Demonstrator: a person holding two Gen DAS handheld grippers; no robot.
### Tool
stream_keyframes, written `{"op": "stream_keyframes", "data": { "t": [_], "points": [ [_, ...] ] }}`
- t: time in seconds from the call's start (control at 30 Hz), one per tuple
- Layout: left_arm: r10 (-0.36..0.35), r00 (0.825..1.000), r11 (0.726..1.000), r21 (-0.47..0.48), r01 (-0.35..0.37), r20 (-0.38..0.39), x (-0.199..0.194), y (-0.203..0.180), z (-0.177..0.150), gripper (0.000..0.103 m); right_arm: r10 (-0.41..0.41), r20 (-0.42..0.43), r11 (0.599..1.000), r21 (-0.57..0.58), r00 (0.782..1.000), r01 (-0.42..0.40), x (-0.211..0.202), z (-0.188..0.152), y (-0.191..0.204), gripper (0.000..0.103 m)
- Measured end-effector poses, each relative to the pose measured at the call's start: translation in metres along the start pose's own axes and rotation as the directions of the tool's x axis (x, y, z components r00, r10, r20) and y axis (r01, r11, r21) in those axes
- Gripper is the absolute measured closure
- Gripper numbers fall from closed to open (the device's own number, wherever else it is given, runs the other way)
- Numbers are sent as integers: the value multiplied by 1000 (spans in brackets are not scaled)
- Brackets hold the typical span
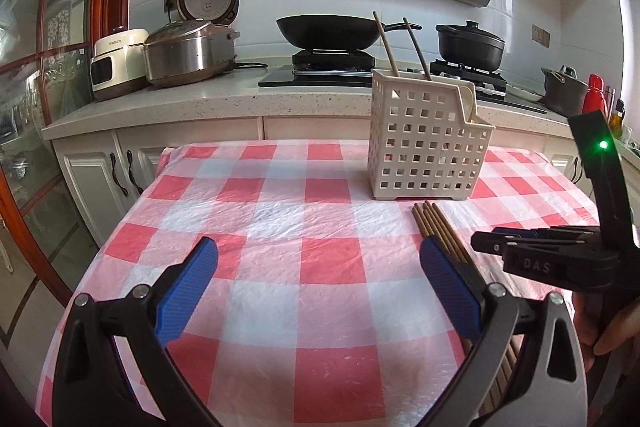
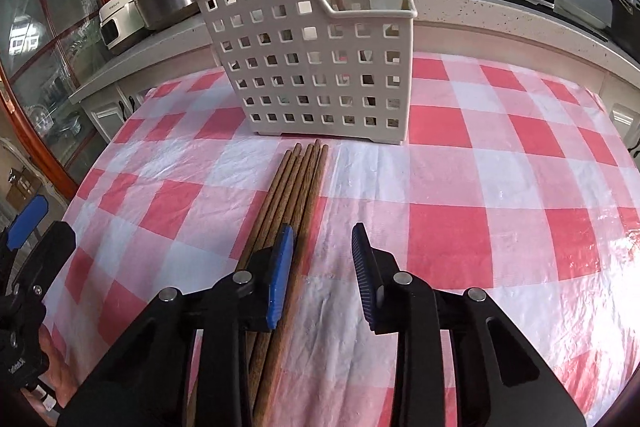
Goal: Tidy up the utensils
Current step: 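Lower the right tool to the chopstick bundle and grasp one chopstick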
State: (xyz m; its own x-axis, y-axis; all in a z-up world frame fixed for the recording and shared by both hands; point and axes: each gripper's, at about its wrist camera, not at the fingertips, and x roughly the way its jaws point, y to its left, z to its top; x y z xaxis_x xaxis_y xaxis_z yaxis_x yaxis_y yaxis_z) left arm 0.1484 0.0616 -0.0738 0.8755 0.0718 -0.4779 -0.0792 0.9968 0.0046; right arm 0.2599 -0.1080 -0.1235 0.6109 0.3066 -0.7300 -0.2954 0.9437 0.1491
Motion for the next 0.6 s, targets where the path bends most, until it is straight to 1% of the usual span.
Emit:
{"op": "stream_keyframes", "data": {
  "t": [0.1,0.2,0.47,0.6],
  "points": [
    [-9,1000,1000,-8,10,6,-1,1,-1,5,-19,-23,1000,-7,1000,19,8,2,5,79],
    [-20,1000,1000,-12,20,10,0,2,-1,5,-48,-41,999,-8,998,47,16,2,7,80],
    [-39,999,999,-23,39,6,1,3,-4,5,-108,-54,993,-52,993,105,26,10,15,80],
    [-37,999,999,-33,38,7,1,5,-4,5,-129,-49,989,-74,990,126,32,15,18,80]
  ]
}}
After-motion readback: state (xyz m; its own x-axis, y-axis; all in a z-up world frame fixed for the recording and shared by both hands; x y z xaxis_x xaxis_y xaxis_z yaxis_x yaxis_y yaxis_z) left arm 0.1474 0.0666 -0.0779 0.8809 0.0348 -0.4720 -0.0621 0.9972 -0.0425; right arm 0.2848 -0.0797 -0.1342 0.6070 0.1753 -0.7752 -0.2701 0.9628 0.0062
